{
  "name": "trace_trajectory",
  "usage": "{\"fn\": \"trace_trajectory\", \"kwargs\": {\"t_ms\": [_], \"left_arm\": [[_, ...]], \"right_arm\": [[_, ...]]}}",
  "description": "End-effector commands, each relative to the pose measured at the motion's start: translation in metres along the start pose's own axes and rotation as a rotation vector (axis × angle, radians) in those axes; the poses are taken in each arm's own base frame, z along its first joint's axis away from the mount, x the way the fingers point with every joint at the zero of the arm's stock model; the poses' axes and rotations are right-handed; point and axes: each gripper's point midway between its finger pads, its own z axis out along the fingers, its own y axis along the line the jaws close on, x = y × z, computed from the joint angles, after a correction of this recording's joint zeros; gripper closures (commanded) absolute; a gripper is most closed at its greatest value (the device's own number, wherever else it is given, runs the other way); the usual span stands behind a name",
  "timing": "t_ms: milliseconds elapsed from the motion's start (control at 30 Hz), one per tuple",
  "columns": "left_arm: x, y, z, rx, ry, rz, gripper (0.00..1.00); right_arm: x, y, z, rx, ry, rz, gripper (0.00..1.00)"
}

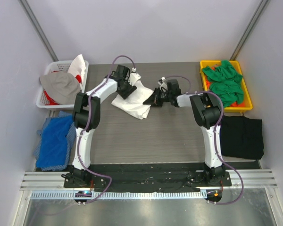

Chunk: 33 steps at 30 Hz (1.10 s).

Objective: Fold and stack the t-shirts
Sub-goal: Put the neatly folded tshirt into the corner of the board with the right arm

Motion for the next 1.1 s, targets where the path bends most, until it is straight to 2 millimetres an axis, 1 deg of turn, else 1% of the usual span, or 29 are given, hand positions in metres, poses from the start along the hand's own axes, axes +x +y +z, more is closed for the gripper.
{"fn": "trace_trajectory", "kwargs": {"t_ms": [0, 33, 67, 100, 133, 167, 200, 233, 267, 300, 333, 367, 400, 433, 467, 500, 533, 600, 633, 700, 733, 800, 833, 867, 900, 933, 1000, 1033, 1067], "left_arm": [[0.040, -0.028, -0.005, 0.096, 0.135, 0.015, 0.35], [0.040, -0.027, -0.008, 0.095, 0.136, 0.016, 0.35], [0.036, -0.025, -0.013, 0.090, 0.126, 0.017, 0.35], [0.035, -0.025, -0.016, 0.090, 0.125, 0.016, 0.35], [0.033, -0.025, -0.020, 0.090, 0.119, 0.016, 0.35], [0.030, -0.022, -0.027, 0.083, 0.109, 0.013, 0.35], [0.027, -0.021, -0.030, 0.081, 0.102, 0.015, 0.35], [0.026, -0.020, -0.033, 0.076, 0.099, 0.015, 0.35], [0.022, -0.019, -0.039, 0.072, 0.091, 0.017, 0.35], [0.020, -0.016, -0.043, 0.065, 0.086, 0.017, 0.35], [0.017, -0.015, -0.047, 0.062, 0.083, 0.017, 0.35], [0.017, -0.014, -0.051, 0.060, 0.085, 0.016, 0.35], [0.013, -0.012, -0.057, 0.053, 0.073, 0.019, 0.35], [0.011, -0.012, -0.060, 0.052, 0.069, 0.018, 0.35], [0.010, -0.011, -0.064, 0.050, 0.066, 0.016, 0.35], [0.006, -0.009, -0.071, 0.041, 0.054, 0.017, 0.35], [0.005, -0.009, -0.074, 0.040, 0.049, 0.014, 0.35], [0.000, -0.007, -0.083, 0.033, 0.032, 0.013, 0.35], [0.000, -0.007, -0.086, 0.031, 0.031, 0.013, 0.35], [0.000, -0.006, -0.091, 0.028, 0.029, 0.016, 0.35], [-0.001, -0.005, -0.094, 0.023, 0.026, 0.018, 0.35], [0.001, -0.005, -0.097, 0.022, 0.029, 0.018, 0.35], [0.001, -0.005, -0.100, 0.018, 0.030, 0.022, 0.35], [0.001, -0.005, -0.101, 0.017, 0.029, 0.021, 0.35], [0.001, -0.004, -0.102, 0.015, 0.029, 0.021, 0.35], [0.001, -0.004, -0.103, 0.015, 0.030, 0.024, 0.35], [0.002, -0.004, -0.104, 0.014, 0.031, 0.026, 0.35], [0.002, -0.004, -0.106, 0.013, 0.029, 0.026, 0.35], [0.002, -0.005, -0.106, 0.015, 0.028, 0.030, 0.35]], "right_arm": [[-0.010, 0.007, -0.030, 0.051, 0.024, -0.093, 0.99], [-0.016, 0.007, -0.036, 0.064, 0.024, -0.104, 0.99], [-0.022, 0.003, -0.044, 0.085, 0.020, -0.113, 0.99], [-0.013, -0.007, -0.054, 0.140, 0.066, -0.105, 0.99], [-0.018, -0.006, -0.062, 0.158, 0.066, -0.129, 0.99], [-0.014, -0.014, -0.076, 0.204, 0.095, -0.137, 0.99], [-0.019, -0.015, -0.084, 0.235, 0.093, -0.162, 0.99], [-0.020, -0.017, -0.092, 0.259, 0.098, -0.170, 0.99], [-0.019, -0.022, -0.107, 0.306, 0.109, -0.179, 0.99], [-0.019, -0.024, -0.115, 0.325, 0.115, -0.187, 0.99], [-0.018, -0.026, -0.122, 0.347, 0.125, -0.190, 0.99], [-0.010, -0.028, -0.133, 0.376, 0.156, -0.175, 0.99], [-0.014, -0.030, -0.146, 0.408, 0.153, -0.212, 0.99], [-0.012, -0.030, -0.154, 0.419, 0.162, -0.220, 0.99], [-0.004, -0.032, -0.163, 0.438, 0.191, -0.204, 0.99], [-0.004, -0.035, -0.173, 0.455, 0.188, -0.203, 0.99], [0.003, -0.034, -0.186, 0.485, 0.221, -0.226, 0.99], [0.003, -0.035, -0.203, 0.511, 0.235, -0.244, 0.99], [0.011, -0.035, -0.215, 0.531, 0.272, -0.255, 0.99], [0.012, -0.034, -0.228, 0.540, 0.284, -0.273, 0.99], [0.018, -0.034, -0.241, 0.560, 0.313, -0.269, 0.99], [0.024, -0.033, -0.251, 0.564, 0.341, -0.270, 0.99], [0.033, -0.029, -0.258, 0.572, 0.382, -0.273, 0.99], [0.034, -0.033, -0.269, 0.579, 0.377, -0.253, 0.99], [0.036, -0.032, -0.275, 0.586, 0.386, -0.250, 0.99], [0.039, -0.031, -0.286, 0.602, 0.386, -0.243, 0.99], [0.048, -0.028, -0.299, 0.615, 0.406, -0.226, 0.99], [0.049, -0.029, -0.308, 0.621, 0.400, -0.212, 0.99], [0.050, -0.025, -0.315, 0.628, 0.397, -0.233, 0.99]]}}
